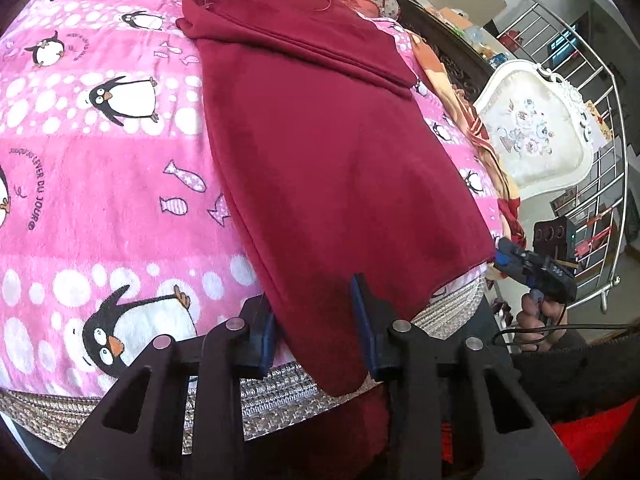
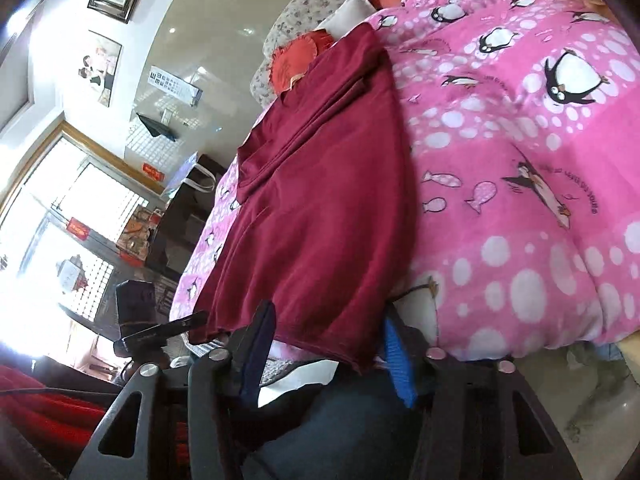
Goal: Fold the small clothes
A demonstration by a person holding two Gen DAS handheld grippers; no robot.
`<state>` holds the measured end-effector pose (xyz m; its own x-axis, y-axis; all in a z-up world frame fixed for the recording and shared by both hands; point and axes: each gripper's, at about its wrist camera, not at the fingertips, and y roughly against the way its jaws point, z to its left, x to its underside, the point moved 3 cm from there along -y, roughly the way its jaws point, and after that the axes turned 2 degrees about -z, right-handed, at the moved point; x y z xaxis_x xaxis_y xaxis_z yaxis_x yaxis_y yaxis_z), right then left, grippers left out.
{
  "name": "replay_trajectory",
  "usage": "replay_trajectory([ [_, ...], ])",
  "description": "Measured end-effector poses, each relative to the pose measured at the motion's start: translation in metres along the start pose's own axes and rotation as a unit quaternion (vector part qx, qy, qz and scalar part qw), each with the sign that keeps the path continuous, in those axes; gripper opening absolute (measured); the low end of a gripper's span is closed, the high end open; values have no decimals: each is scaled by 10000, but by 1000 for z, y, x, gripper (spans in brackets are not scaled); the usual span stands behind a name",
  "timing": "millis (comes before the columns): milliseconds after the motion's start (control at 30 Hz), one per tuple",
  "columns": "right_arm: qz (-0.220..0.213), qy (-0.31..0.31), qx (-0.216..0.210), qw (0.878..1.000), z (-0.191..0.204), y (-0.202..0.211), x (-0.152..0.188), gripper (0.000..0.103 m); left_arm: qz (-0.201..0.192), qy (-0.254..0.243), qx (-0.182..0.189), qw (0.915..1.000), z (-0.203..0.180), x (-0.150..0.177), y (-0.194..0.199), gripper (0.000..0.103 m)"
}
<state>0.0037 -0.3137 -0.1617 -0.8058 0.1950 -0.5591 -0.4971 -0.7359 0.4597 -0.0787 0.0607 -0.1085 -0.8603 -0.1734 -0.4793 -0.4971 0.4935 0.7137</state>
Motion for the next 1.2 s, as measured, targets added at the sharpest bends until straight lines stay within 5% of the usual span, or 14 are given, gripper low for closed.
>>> replay_trajectory([
  [167,-139,125,381,9991,2,7,-1,19,-65,-36,-75,9999,-1,1,0,31],
  [333,47,245,615,9978,1,3,1,19,-63,91,39,9999,4,0,0,29],
  [600,-58,-451,55,9990,-10,3,8,25,-44,106,85,9999,4,0,3,29],
  [667,-116,-80,209,9997,2,9,4,14,-108,124,-1,9999,5,0,5,11],
  [700,-177,68,229,9996,8,13,1,12,-156,148,-55,9998,6,0,6,10],
  [967,-771,786,244,9936,51,37,-46,10,-782,364,200,9961,4,-21,28,7],
  [1200,-1129,1133,506,9858,65,-1,-124,10,-1654,855,140,9824,19,-108,33,7],
])
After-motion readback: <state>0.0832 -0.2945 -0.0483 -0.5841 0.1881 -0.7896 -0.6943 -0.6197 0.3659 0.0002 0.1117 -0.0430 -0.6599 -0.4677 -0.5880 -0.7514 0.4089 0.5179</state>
